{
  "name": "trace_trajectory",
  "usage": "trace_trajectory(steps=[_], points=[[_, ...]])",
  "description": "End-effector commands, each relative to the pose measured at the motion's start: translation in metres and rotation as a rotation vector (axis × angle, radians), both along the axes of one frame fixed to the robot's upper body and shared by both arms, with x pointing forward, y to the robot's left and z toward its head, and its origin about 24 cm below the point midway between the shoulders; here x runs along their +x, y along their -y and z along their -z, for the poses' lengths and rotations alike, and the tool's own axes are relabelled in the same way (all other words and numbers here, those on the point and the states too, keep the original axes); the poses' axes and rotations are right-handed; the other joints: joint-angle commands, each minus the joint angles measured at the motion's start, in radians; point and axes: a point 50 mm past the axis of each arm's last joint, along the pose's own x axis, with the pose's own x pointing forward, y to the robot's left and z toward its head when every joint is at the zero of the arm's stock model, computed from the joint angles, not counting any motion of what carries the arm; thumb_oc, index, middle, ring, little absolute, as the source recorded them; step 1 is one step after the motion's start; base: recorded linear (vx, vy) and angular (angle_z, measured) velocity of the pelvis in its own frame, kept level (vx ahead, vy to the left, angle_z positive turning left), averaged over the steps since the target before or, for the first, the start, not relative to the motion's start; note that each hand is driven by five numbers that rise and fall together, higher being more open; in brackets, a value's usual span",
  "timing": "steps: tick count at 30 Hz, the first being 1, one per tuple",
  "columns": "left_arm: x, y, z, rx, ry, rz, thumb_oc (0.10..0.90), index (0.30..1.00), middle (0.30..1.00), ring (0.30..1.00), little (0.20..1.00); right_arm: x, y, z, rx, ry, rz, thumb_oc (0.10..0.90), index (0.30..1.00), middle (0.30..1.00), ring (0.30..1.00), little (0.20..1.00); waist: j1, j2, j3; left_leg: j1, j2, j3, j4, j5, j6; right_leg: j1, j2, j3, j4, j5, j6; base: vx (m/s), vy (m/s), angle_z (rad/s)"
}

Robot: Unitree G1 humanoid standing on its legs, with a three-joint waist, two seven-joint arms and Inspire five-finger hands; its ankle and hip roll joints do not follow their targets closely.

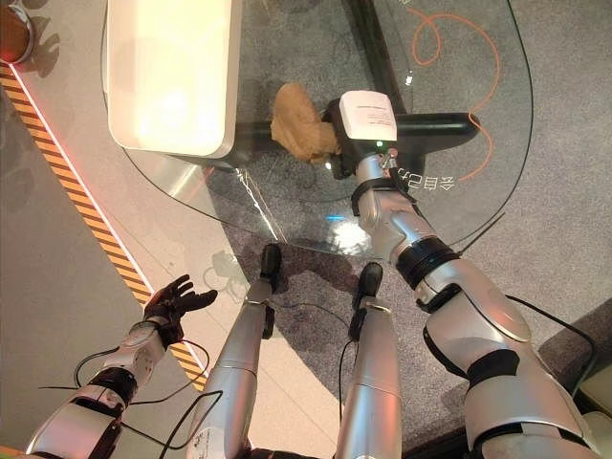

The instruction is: Wipe the table with a cloth and put it in the basket.

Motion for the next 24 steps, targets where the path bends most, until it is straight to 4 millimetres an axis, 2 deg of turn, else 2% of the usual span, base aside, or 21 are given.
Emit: trace_trajectory(steps=[1,10,24], points=[[-0.003,-0.013,-0.001,0.049,0.003,-0.046,0.8,0.9,0.9,0.9,0.9,-0.019,-0.064,-0.027,-0.044,0.122,-0.296,0.1,0.3,0.3,0.3,0.2,0.01,0.013,-0.022,0.025,-0.126,0.111,0.025,-0.056,0.132,0.033,0.084,-0.074,-0.119,0.045,-0.035,0.0,0.0,0.0],[-0.002,-0.009,-0.001,0.043,0.005,-0.043,0.8,0.9,0.9,0.9,0.9,-0.03,-0.084,-0.008,-0.059,0.037,-0.399,0.1,0.3,0.3,0.3,0.2,0.0,0.011,-0.022,0.023,-0.124,0.117,0.024,-0.052,0.129,0.028,0.083,-0.071,-0.121,0.049,-0.034,0.0,0.0,0.0],[-0.001,-0.007,0.0,0.035,0.008,-0.05,0.8,0.9,0.9,0.9,0.9,-0.04,-0.096,0.014,-0.066,-0.056,-0.478,0.1,0.3,0.3,0.3,0.2,-0.011,0.014,-0.022,0.026,-0.124,0.125,0.012,-0.043,0.126,0.023,0.08,-0.066,-0.131,0.059,-0.032,0.0,0.0,0.0]])
